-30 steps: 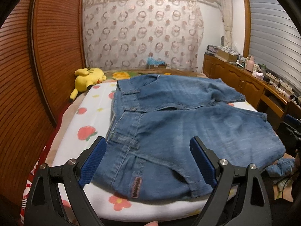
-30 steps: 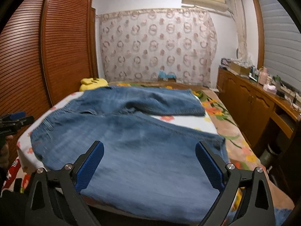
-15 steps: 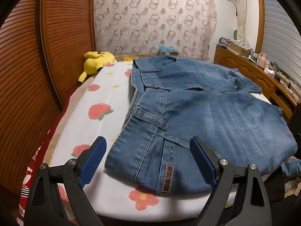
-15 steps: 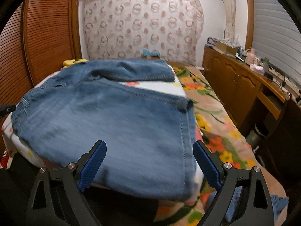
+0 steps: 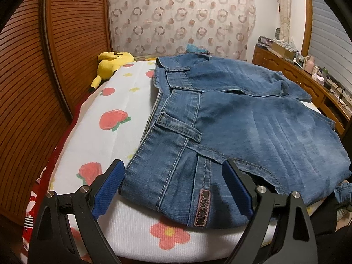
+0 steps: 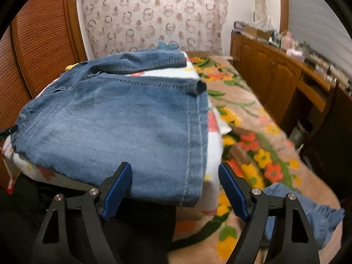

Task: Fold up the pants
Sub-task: 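Grasp the jeans leg edge with the right tool while the left tool approaches the waistband, then close the left tool on the jeans waistband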

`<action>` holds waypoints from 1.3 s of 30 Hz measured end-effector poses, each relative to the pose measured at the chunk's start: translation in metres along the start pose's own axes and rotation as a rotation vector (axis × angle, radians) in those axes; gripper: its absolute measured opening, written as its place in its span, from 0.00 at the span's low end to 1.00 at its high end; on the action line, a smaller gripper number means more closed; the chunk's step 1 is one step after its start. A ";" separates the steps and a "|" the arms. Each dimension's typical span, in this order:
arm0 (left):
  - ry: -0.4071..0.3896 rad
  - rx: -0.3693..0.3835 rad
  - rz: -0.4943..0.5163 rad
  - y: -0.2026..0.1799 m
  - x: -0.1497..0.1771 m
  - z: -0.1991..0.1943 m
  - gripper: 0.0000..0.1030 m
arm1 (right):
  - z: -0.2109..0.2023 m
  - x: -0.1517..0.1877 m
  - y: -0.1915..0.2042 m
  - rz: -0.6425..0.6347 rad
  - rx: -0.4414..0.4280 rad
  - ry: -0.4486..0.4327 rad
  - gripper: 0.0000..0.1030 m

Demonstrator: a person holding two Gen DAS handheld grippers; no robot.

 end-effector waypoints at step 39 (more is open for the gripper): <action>0.005 0.078 -0.078 0.045 0.012 -0.001 0.52 | -0.009 -0.047 0.014 -0.158 -0.046 -0.254 0.05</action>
Point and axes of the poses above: each gripper's, at about its wrist camera, not at the fingertips, and z roughly the way its jaws point, y to its left, x to its underside, the point moved 2 cm from there along z, roughly the way its jaws point, and after that the axes turned 8 degrees about y, right-handed, at the moved point
